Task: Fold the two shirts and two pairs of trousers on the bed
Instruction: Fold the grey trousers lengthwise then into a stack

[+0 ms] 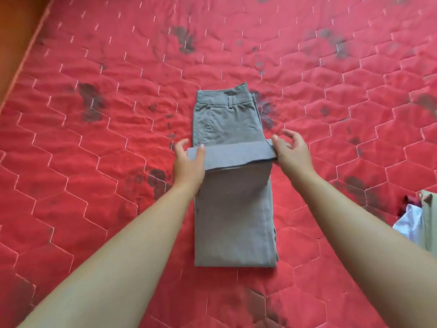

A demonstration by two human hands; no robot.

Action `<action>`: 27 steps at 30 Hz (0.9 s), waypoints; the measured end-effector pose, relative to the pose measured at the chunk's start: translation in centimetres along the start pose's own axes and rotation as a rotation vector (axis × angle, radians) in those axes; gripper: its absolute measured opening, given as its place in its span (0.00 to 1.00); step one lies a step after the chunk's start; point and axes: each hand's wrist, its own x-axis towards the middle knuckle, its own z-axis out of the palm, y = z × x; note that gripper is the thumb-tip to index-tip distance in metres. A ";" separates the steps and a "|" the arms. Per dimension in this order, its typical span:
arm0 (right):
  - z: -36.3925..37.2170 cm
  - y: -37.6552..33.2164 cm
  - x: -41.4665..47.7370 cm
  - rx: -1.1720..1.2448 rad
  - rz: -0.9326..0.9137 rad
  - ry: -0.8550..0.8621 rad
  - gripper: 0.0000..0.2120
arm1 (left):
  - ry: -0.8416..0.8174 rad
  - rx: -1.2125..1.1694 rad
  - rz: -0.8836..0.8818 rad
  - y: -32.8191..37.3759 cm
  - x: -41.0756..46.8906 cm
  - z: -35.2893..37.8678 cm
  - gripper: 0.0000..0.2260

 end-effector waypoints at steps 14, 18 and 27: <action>5.7 9.7 6.1 -0.540 -0.127 0.005 0.17 | -0.166 0.398 0.056 -8.9 6.2 3.8 0.19; 6.5 9.6 8.6 -0.505 -0.179 0.062 0.18 | -0.091 0.395 0.039 -8.4 9.6 5.3 0.22; 7.4 7.4 10.3 -0.308 -0.229 0.190 0.04 | -0.064 0.407 0.276 -7.6 11.7 5.0 0.05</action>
